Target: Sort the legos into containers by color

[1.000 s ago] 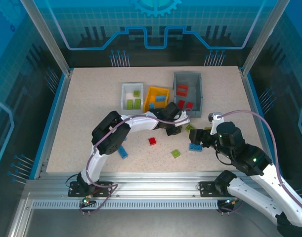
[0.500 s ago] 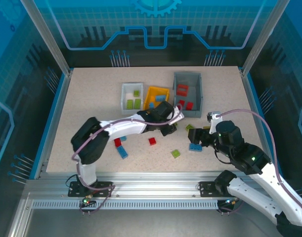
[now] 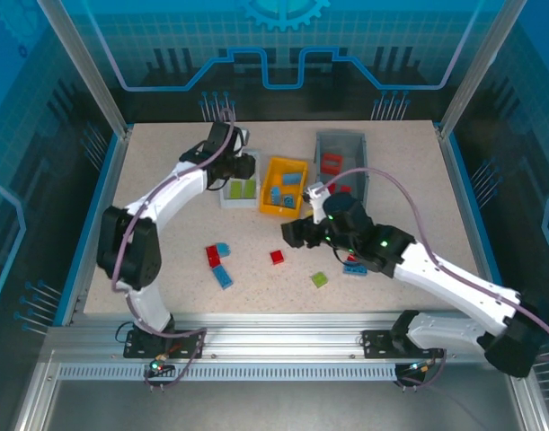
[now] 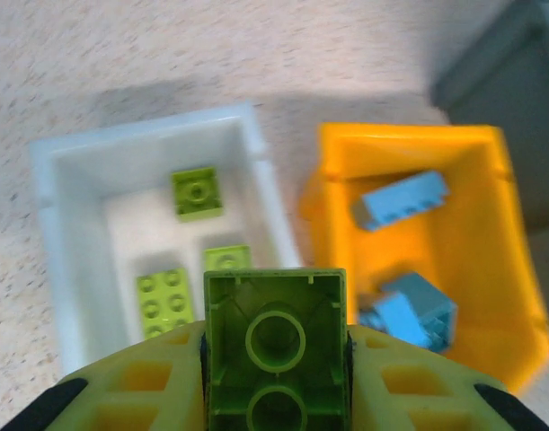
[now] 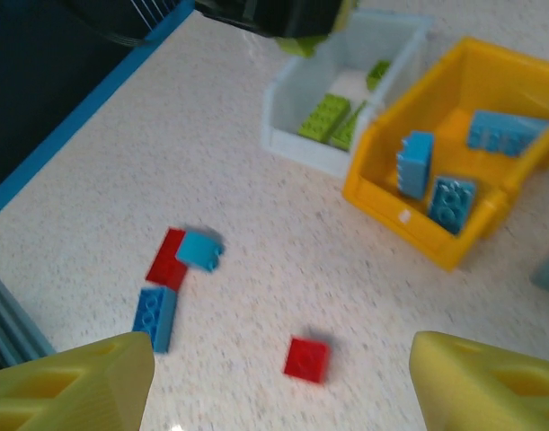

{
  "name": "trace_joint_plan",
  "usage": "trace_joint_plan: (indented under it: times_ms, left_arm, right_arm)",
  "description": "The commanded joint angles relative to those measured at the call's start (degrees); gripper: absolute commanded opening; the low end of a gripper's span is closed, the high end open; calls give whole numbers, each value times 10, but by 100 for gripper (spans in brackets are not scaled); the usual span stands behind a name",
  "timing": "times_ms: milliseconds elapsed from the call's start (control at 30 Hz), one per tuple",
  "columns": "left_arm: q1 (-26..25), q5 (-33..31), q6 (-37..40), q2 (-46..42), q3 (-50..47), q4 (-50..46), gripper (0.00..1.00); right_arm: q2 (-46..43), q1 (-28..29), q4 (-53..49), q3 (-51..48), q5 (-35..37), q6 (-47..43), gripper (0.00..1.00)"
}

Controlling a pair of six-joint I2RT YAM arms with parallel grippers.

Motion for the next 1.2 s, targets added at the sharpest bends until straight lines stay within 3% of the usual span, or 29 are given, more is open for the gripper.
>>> trace_joint_plan:
  times_ms: [0, 200, 333, 533, 733, 867, 1000, 1167]
  left_arm:
    - [16, -28, -50, 74, 80, -80, 25]
    - [25, -73, -67, 190, 196, -130, 27]
    - [30, -81, -77, 220, 213, -137, 30]
    - [26, -63, -83, 212, 212, -136, 52]
    - [11, -35, -98, 130, 179, -121, 56]
    - [-11, -3, -127, 38, 118, -89, 58]
    - [-61, 26, -149, -64, 16, -23, 60]
    - [-163, 61, -178, -201, -155, 113, 62]
  right_arm:
    - [38, 9, 82, 39, 31, -4, 76]
    - [64, 9, 80, 46, 31, 18, 76]
    - [45, 7, 74, 27, 39, 29, 77]
    - [27, -3, 41, 16, 56, 38, 77]
    - [-5, -25, -47, -2, 127, 82, 76]
    - [-12, -92, -211, 5, 179, 171, 75]
    - [-11, -162, -318, -11, 162, 229, 74]
    - [20, -213, -316, -61, 99, 250, 75]
